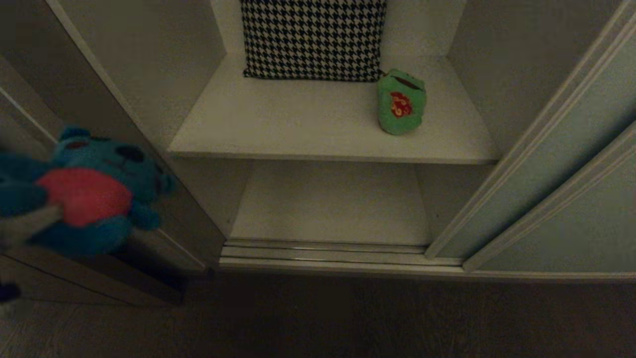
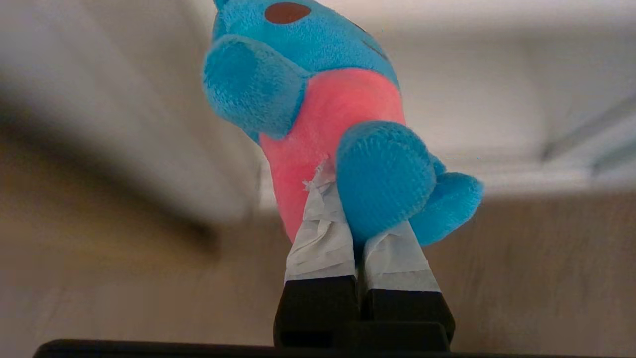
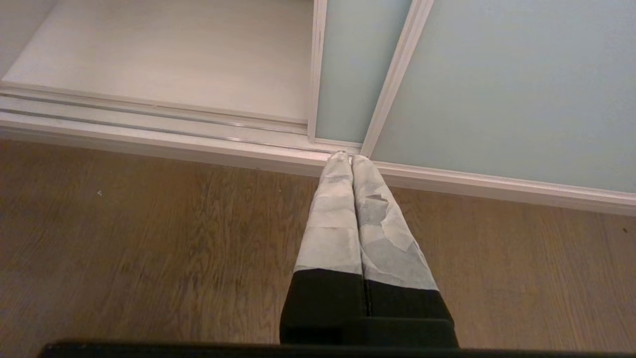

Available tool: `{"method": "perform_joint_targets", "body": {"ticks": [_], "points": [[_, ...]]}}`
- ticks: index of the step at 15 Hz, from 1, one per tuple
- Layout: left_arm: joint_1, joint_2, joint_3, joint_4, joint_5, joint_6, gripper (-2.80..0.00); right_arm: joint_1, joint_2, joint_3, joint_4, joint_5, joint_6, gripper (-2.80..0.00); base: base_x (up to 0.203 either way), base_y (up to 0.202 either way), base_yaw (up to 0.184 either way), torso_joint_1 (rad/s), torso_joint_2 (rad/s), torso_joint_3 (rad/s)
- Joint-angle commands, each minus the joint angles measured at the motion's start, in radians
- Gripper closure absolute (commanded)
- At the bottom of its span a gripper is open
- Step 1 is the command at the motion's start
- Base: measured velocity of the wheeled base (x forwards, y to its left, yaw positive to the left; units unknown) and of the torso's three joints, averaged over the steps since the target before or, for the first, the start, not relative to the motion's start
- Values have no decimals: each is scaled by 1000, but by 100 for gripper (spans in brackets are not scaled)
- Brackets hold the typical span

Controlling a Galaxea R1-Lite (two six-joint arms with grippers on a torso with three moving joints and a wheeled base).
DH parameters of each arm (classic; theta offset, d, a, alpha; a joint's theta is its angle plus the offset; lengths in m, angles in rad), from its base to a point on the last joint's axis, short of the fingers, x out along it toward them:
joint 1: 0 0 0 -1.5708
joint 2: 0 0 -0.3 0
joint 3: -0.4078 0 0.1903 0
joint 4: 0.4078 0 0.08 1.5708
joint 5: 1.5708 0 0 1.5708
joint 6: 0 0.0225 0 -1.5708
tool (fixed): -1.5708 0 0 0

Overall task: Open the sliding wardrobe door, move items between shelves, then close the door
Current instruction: Place the blue doll on the lower shelf

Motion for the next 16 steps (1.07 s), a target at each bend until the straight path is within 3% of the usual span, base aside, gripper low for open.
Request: {"method": "perform_joint_targets", "body": {"ticks": [1, 6, 9, 12, 13, 16], "points": [[39, -254, 148, 47, -18, 27, 0, 0, 0, 2, 0, 1, 0, 0, 0, 0, 0, 0, 0, 0], [142, -579, 474, 89, -107, 91, 0, 0, 0, 2, 0, 1, -1, 0, 0, 0, 0, 0, 0, 0], [167, -764, 611, 92, -138, 142, 0, 0, 0, 2, 0, 1, 0, 0, 0, 0, 0, 0, 0, 0], [173, -771, 680, 59, -80, 146, 0, 0, 0, 1, 0, 1, 0, 0, 0, 0, 0, 0, 0, 0], [173, -769, 683, 48, -75, 118, 0, 0, 0, 2, 0, 1, -1, 0, 0, 0, 0, 0, 0, 0], [173, -771, 686, 38, -73, 113, 0, 0, 0, 2, 0, 1, 0, 0, 0, 0, 0, 0, 0, 0]]}}
